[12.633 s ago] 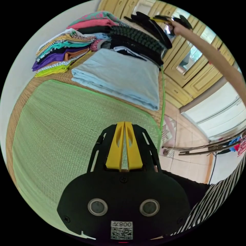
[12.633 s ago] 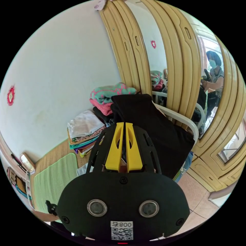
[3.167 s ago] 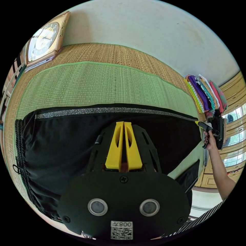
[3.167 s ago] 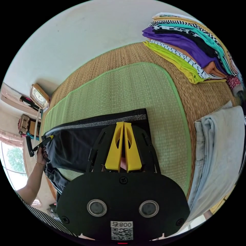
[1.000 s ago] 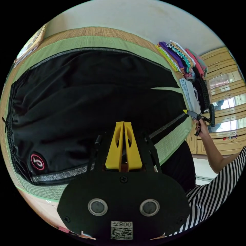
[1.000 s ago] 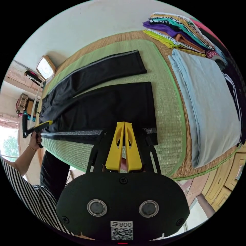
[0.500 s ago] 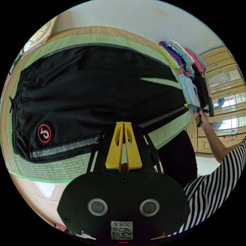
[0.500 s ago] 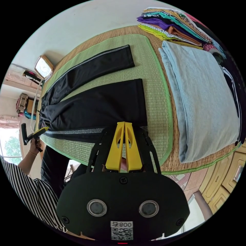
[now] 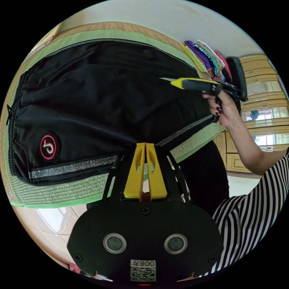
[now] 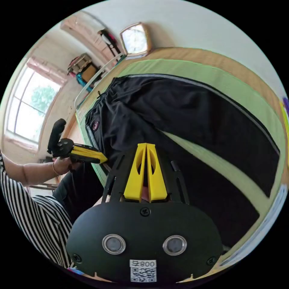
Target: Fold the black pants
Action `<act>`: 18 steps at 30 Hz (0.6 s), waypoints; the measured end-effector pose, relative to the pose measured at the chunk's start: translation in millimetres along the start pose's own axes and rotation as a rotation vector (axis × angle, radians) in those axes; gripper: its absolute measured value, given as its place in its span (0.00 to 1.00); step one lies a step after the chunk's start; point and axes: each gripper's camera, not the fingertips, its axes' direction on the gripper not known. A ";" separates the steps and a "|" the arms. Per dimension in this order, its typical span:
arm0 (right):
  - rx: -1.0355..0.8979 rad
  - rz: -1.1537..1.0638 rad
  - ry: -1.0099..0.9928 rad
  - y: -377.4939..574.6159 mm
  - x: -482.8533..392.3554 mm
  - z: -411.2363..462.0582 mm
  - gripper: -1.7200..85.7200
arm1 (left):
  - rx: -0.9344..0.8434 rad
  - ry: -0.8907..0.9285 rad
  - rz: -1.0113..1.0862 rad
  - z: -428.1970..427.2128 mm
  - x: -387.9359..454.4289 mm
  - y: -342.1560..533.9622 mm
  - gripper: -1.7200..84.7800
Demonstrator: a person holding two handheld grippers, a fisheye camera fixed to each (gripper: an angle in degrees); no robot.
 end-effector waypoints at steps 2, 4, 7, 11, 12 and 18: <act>-0.057 -0.013 0.068 -15.2 0.2 23.6 0.02 | -0.014 0.008 0.011 -2.1 1.9 3.3 0.02; -0.045 0.001 0.056 -22.7 7.3 30.9 0.02 | -0.019 0.011 0.023 -4.4 4.3 7.2 0.02; -0.034 0.038 0.031 -28.8 22.3 36.3 0.02 | -0.012 0.020 0.026 -8.7 5.8 11.4 0.02; -0.012 0.061 0.010 -24.8 28.9 41.5 0.02 | -0.003 0.050 0.015 -19.8 6.8 14.2 0.02; 0.019 0.072 0.013 -19.5 30.1 36.9 0.02 | 0.021 0.053 0.021 -27.9 9.3 15.0 0.02; 0.101 0.139 0.019 42.2 37.4 9.1 0.02 | 0.133 0.077 0.057 -56.8 20.3 -13.0 0.02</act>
